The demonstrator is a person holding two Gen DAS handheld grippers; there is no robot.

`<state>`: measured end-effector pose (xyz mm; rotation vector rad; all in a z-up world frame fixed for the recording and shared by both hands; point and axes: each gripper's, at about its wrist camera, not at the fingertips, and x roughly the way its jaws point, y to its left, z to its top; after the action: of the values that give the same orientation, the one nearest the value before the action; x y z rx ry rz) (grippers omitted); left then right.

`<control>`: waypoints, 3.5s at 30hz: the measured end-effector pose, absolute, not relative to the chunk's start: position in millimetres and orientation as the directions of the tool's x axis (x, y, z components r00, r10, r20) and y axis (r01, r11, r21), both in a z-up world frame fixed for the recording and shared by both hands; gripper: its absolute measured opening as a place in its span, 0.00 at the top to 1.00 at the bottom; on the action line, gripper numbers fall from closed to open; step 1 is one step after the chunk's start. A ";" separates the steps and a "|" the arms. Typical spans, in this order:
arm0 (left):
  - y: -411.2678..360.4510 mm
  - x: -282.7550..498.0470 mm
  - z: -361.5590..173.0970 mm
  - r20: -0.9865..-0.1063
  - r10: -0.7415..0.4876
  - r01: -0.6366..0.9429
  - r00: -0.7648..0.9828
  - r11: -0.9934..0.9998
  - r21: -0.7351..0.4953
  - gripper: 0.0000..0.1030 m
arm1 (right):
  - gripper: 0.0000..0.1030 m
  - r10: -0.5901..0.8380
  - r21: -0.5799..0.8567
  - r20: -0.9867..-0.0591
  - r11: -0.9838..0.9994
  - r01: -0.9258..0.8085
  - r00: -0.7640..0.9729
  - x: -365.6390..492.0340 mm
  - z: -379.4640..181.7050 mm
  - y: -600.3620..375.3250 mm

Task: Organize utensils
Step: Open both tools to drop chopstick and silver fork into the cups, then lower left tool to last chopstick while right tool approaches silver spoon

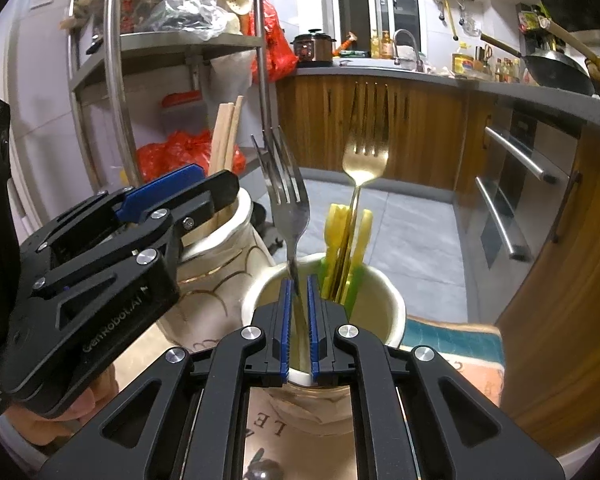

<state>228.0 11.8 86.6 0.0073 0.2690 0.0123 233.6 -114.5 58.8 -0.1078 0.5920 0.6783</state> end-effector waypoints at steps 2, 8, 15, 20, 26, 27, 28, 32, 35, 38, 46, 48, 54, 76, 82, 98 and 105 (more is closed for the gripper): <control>12.4 227.7 87.0 -0.264 0.014 -0.013 0.964 1.000 0.008 0.70 | 0.87 0.559 0.090 -0.545 0.780 -0.620 0.624 232.1 59.3 -115.0; 17.7 221.2 91.4 -0.250 0.008 -0.011 0.968 1.000 -0.010 0.70 | 0.79 0.568 0.098 -0.526 0.779 -0.619 0.632 226.7 64.5 -122.8; 31.8 200.2 97.5 -0.236 0.010 -0.021 0.972 0.999 -0.044 0.55 | 0.79 0.590 0.118 -0.487 0.775 -0.621 0.644 210.1 76.0 -137.8; 43.3 181.0 102.5 -0.239 0.004 -0.021 0.971 0.997 -0.070 0.53 | 0.79 0.603 0.127 -0.455 0.772 -0.623 0.655 192.0 79.5 -153.8; 60.1 162.8 101.8 -0.256 0.011 -0.033 0.966 0.996 -0.081 0.51 | 0.79 0.617 0.145 -0.448 0.765 -0.628 0.647 176.4 77.8 -169.6; 62.9 160.6 99.6 -0.266 0.014 -0.037 0.964 0.996 -0.084 0.51 | 0.79 0.615 0.146 -0.449 0.766 -0.626 0.648 172.9 76.3 -172.5; 65.7 158.9 96.5 -0.278 0.015 -0.041 0.960 0.995 -0.088 0.51 | 0.79 0.613 0.145 -0.451 0.768 -0.624 0.649 170.2 74.8 -174.5; 72.8 153.4 82.1 -0.333 0.000 -0.037 0.943 0.994 -0.104 0.51 | 0.79 0.607 0.155 -0.470 0.772 -0.617 0.641 160.5 63.0 -183.5; 74.5 148.7 68.9 -0.383 -0.007 -0.035 0.924 0.994 -0.101 0.51 | 0.78 0.602 0.173 -0.492 0.775 -0.608 0.629 157.8 51.2 -191.1; 73.4 144.6 55.4 -0.435 -0.016 -0.028 0.900 0.995 -0.094 0.51 | 0.79 0.595 0.184 -0.533 0.776 -0.603 0.602 157.3 37.7 -192.6; 48.1 143.6 17.8 -0.589 -0.098 0.079 0.802 0.995 -0.057 0.51 | 0.78 0.583 0.205 -0.653 0.750 -0.629 0.484 147.9 -0.2 -178.1; 40.2 142.3 12.6 -0.611 -0.116 0.113 0.783 0.993 -0.045 0.51 | 0.78 0.585 0.206 -0.677 0.734 -0.648 0.447 142.6 -8.7 -169.5; 18.6 138.5 -1.6 -0.679 -0.130 0.182 0.723 0.983 0.006 0.51 | 0.73 0.554 0.188 -0.734 0.721 -0.667 0.392 137.2 -27.4 -148.0; 17.2 135.5 -19.4 -0.748 -0.136 0.237 0.650 0.971 0.030 0.87 | 0.90 0.458 0.052 -0.786 0.719 -0.693 0.416 141.1 -32.6 -156.7; 18.3 137.9 -18.1 -0.753 -0.139 0.247 0.643 0.968 0.032 0.87 | 0.86 0.411 0.032 -0.825 0.720 -0.693 0.389 144.4 -29.8 -152.3; 29.8 137.4 -15.0 -0.752 -0.131 0.244 0.647 0.969 0.041 0.89 | 0.87 0.327 0.025 -0.907 0.671 -0.741 0.266 170.4 -26.4 -146.1; 35.8 139.4 -15.7 -0.762 -0.141 0.241 0.632 0.970 0.021 0.89 | 0.87 0.316 0.067 -0.925 0.684 -0.726 0.212 183.6 -26.9 -147.9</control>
<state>139.4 35.8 -15.7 0.1252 0.8597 -0.2191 183.6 -147.9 -26.9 -0.4270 1.1431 0.7544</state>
